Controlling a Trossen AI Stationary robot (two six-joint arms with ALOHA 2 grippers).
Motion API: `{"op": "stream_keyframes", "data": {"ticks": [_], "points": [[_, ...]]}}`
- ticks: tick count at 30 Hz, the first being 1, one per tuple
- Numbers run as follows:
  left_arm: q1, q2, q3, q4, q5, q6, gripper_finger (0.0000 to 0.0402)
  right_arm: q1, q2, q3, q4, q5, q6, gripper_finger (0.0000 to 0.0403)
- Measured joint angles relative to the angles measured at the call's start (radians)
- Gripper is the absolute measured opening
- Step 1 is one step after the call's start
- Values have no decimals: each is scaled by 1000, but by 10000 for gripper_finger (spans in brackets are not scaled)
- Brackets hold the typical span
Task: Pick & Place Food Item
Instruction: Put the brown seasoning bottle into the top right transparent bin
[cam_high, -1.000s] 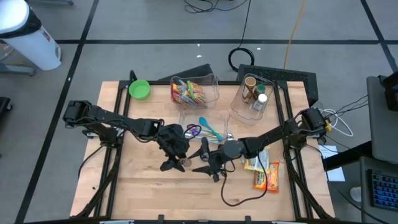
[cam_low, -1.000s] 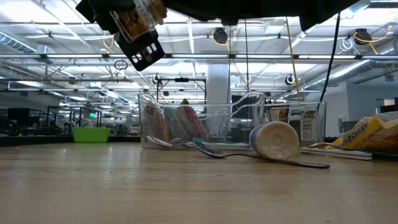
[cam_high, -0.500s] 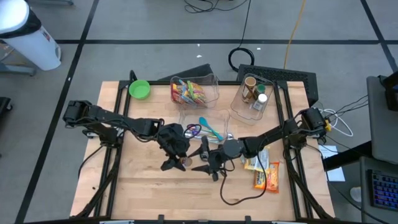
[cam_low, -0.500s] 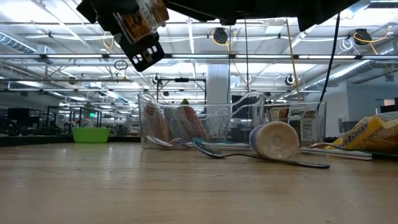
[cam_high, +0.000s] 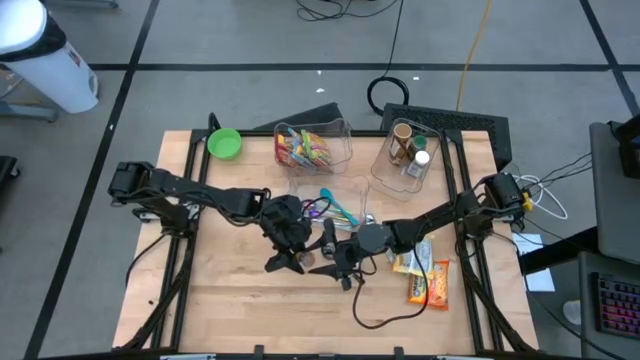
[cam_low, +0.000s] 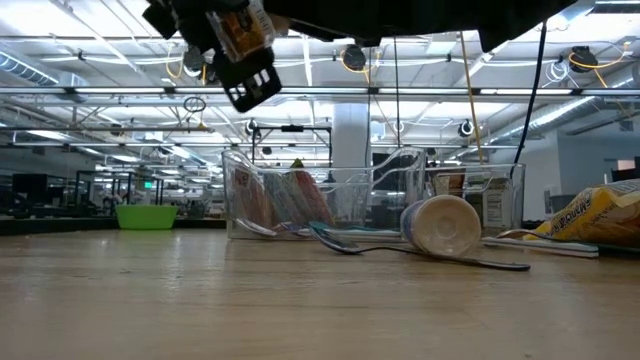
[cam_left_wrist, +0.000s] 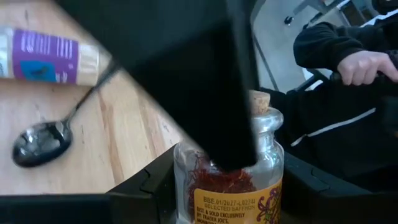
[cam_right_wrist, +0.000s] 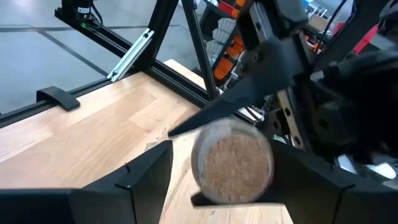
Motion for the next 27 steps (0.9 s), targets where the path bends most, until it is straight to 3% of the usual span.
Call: {"op": "stream_keyframes", "data": {"ticks": [5,15,24,27], "points": [[3,0,60,-101,-10,40,190,0,0,0,-3,5,1,254],[3,0,66,-124,-25,36,190,0,0,0,-8,6,-8,251],[3,0,66,-129,-26,37,190,-2,0,0,-7,6,-9,165],[3,0,66,-129,-26,38,190,-2,0,0,-8,6,-9,165]]}}
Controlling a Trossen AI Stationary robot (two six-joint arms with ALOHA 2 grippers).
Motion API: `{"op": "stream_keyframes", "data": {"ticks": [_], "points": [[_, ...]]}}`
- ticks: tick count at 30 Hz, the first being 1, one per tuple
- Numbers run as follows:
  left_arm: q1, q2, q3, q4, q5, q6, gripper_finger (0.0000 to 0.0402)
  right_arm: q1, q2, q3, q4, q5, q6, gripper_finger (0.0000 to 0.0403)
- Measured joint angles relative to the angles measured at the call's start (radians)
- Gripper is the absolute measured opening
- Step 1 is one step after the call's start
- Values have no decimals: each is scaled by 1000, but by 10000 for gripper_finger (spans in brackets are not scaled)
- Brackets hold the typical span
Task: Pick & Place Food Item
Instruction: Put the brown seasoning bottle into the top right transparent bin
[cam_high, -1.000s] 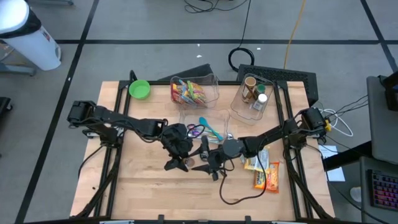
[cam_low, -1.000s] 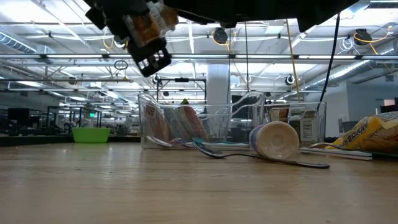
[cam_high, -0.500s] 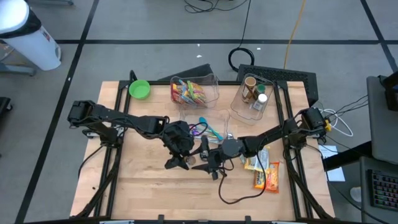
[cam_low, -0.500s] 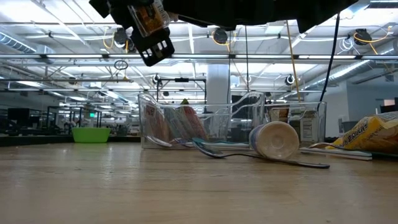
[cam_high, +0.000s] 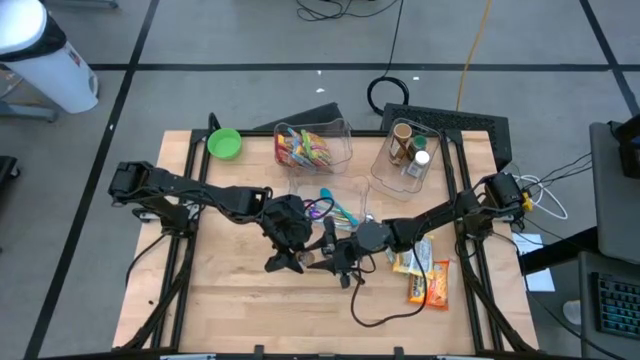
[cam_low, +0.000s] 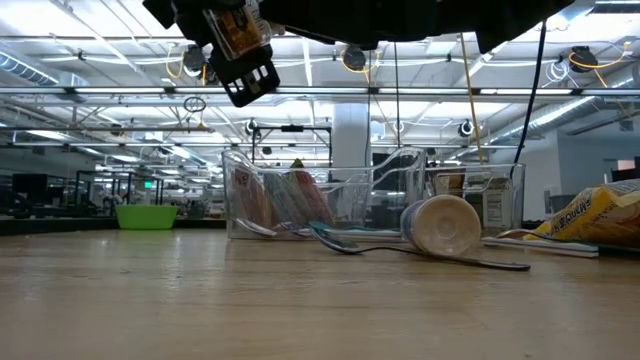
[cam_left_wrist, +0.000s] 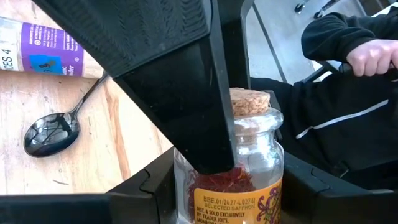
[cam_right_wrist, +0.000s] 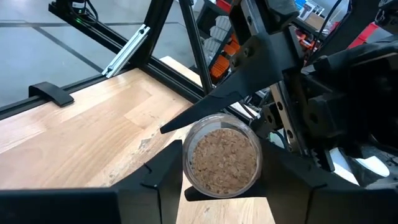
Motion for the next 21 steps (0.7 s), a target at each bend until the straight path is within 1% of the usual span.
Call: {"op": "stream_keyframes", "data": {"ticks": [7,8,12,15,18,21], "points": [[0,0,0,0,-6,7,194,0,0,0,-1,0,-1,165],[0,0,0,0,-8,9,209,0,0,0,-1,0,-1,165],[1,0,0,5,-28,15,293,3,0,-1,-15,-6,7,165],[1,0,0,3,-70,31,340,3,0,-1,-28,0,16,165],[4,-4,0,-30,-104,63,366,3,0,-1,-53,45,18,165],[13,-6,0,-79,-138,87,375,5,-1,-1,-60,52,22,165]]}}
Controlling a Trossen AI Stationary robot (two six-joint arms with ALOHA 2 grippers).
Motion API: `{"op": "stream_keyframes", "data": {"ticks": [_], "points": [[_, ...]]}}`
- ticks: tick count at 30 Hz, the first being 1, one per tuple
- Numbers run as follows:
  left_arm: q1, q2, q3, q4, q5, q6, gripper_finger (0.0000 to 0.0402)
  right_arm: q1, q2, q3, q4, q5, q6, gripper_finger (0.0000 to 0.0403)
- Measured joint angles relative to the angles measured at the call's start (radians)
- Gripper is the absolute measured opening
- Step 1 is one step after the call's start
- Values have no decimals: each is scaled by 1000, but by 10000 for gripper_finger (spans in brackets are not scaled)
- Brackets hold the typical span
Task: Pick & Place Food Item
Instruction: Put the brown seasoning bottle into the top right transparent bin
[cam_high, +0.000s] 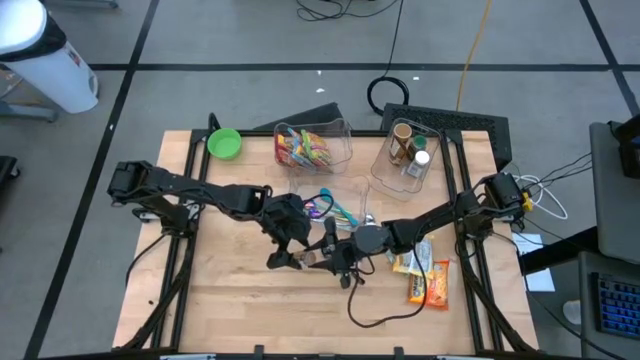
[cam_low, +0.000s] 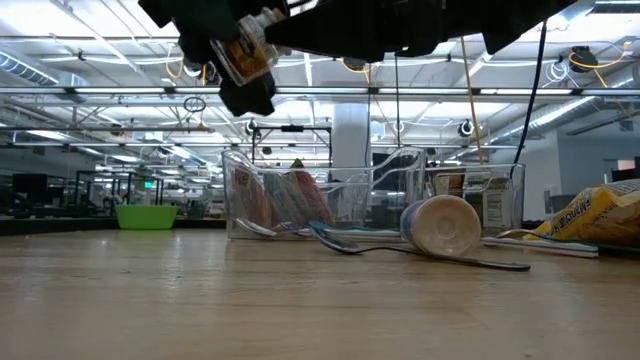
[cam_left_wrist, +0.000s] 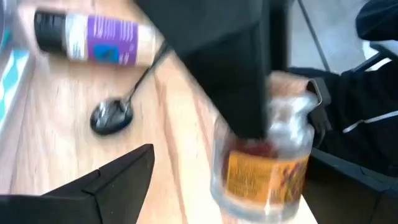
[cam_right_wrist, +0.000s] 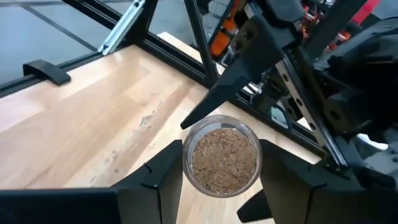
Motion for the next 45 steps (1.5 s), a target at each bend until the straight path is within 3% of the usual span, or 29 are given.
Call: {"op": "stream_keyframes", "data": {"ticks": [8,16,21,28,33,38,45], "points": [[38,-8,0,-73,-8,68,378,0,-73,0,-140,78,14,165],[128,-112,0,-118,-73,201,378,-10,-252,0,-383,121,119,165],[206,-209,-1,-149,-137,287,379,-40,-389,0,-576,258,157,165],[297,-327,1,-179,-164,380,379,-192,-573,0,-899,283,314,165],[336,-348,2,-158,-163,431,379,-325,-633,8,-1055,264,347,165],[359,-311,1,-142,-158,487,379,-473,-613,90,-1188,150,350,165],[368,-185,-1,-76,-153,520,379,-650,-485,243,-1373,92,260,165]]}}
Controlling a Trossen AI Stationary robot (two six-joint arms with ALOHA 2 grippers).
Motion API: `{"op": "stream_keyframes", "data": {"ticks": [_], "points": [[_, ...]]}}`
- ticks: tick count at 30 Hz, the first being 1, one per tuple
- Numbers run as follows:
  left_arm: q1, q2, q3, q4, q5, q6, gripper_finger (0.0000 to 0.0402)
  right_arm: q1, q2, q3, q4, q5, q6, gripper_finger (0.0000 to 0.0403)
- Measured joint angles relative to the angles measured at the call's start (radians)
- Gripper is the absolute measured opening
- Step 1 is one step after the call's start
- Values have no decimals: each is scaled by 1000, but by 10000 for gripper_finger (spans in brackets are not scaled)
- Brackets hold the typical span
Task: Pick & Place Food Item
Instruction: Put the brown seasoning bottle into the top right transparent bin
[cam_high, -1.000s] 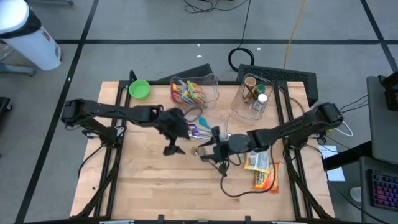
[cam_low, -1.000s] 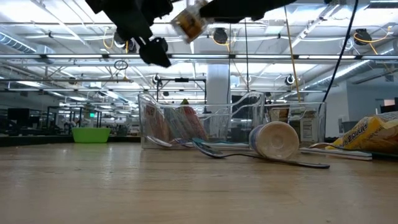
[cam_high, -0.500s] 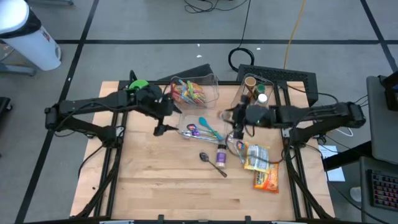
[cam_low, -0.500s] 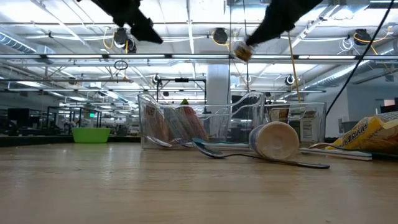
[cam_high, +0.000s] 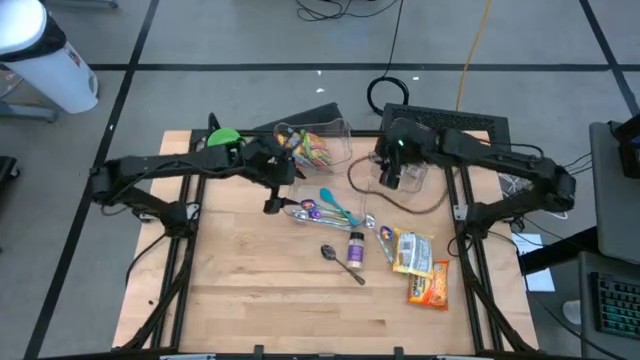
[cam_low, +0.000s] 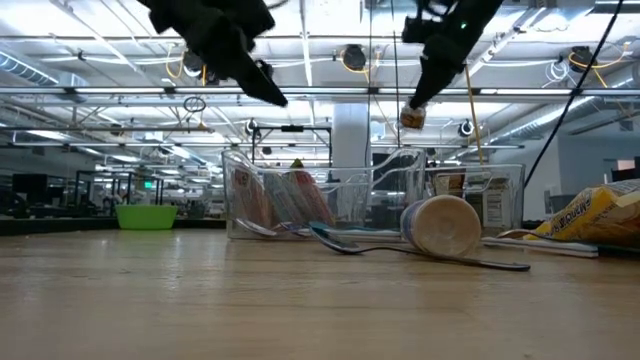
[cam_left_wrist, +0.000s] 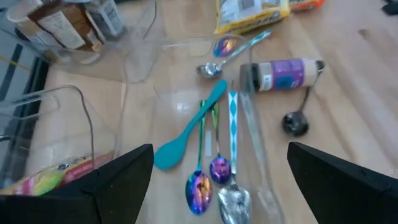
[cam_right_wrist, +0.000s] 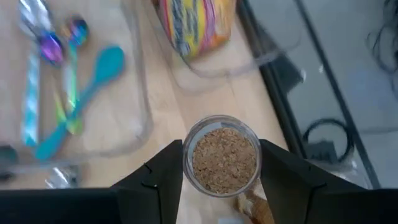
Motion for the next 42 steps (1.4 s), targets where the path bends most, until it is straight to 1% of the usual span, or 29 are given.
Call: {"op": "stream_keyframes", "data": {"ticks": [3,7,11,13,18,23,25,32,34,36,42], "points": [[1,61,0,22,0,3,379,-73,75,53,-63,-52,-32,165],[0,117,0,40,9,10,379,-137,173,98,-128,-74,-97,165],[0,140,-13,38,58,3,379,-167,264,140,-209,-74,-171,165],[0,138,-25,44,63,2,379,-176,299,151,-253,-75,-195,165],[0,136,-60,40,102,-22,379,-178,357,154,-298,-75,-242,165],[-11,135,-74,48,207,-34,379,-185,398,154,-295,-101,-292,165],[-21,135,-74,61,232,-34,379,-197,412,154,-292,-101,-302,165],[-36,135,-74,68,229,-33,379,-241,417,121,-256,-102,-290,165],[-35,135,-74,69,229,-31,379,-249,416,109,-235,-124,-278,165],[-35,135,-74,70,228,-25,379,-254,415,87,-200,-136,-274,165],[-35,135,-74,69,228,-21,379,-254,416,1,-119,-125,-274,165]]}}
